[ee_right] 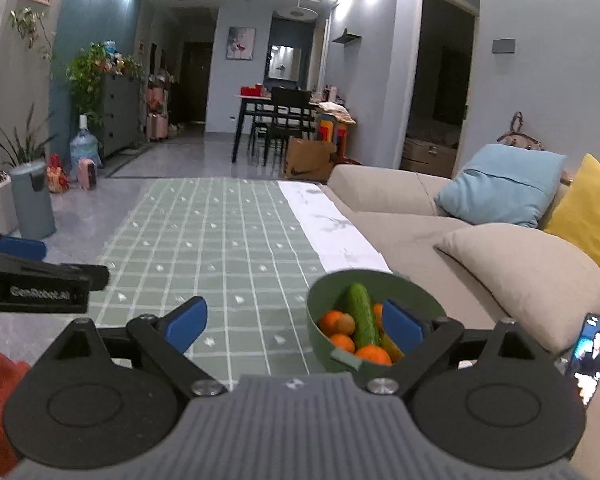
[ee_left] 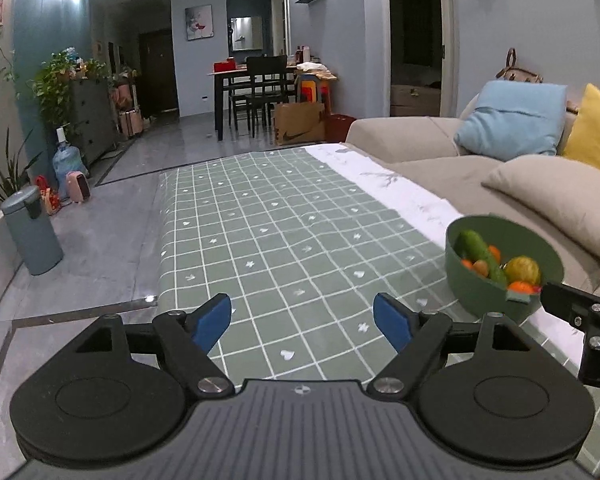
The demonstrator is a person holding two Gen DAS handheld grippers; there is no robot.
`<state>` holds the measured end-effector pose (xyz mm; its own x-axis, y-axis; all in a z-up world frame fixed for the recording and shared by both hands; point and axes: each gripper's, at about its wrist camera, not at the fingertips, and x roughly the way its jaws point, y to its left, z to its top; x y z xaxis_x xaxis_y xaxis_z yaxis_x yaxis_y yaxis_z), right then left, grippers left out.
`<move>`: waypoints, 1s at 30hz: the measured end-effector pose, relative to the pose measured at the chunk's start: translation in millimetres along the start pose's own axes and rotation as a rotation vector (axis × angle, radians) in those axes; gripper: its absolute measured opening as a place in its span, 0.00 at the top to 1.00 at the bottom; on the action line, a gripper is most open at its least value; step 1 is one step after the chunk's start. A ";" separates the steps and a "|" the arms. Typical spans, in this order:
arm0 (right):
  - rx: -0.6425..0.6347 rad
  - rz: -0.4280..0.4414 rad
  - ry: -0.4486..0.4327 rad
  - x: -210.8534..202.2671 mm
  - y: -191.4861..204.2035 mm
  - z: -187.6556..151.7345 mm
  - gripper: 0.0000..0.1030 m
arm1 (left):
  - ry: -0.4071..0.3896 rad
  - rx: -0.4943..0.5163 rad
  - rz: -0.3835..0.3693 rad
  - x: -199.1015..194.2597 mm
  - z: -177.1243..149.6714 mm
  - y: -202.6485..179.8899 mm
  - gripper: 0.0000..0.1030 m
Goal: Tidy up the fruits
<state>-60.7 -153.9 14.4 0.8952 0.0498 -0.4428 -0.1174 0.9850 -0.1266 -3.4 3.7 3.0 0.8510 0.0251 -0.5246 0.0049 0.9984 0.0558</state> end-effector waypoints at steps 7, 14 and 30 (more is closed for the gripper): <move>0.025 -0.021 0.049 14.6 -5.9 -24.0 0.12 | 0.035 0.051 0.002 4.0 -13.8 -12.3 0.08; 0.058 0.004 0.064 16.1 -8.1 -30.3 0.12 | 0.048 0.086 0.008 3.6 -22.3 -18.9 0.08; 0.057 0.028 0.066 17.9 -9.2 -29.5 0.07 | 0.090 0.068 0.020 4.4 -22.5 -12.5 0.08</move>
<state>-56.3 -166.9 -18.6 0.8615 0.0678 -0.5032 -0.1151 0.9913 -0.0633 -11.6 -7.6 -19.1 0.8006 0.0520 -0.5970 0.0271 0.9921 0.1228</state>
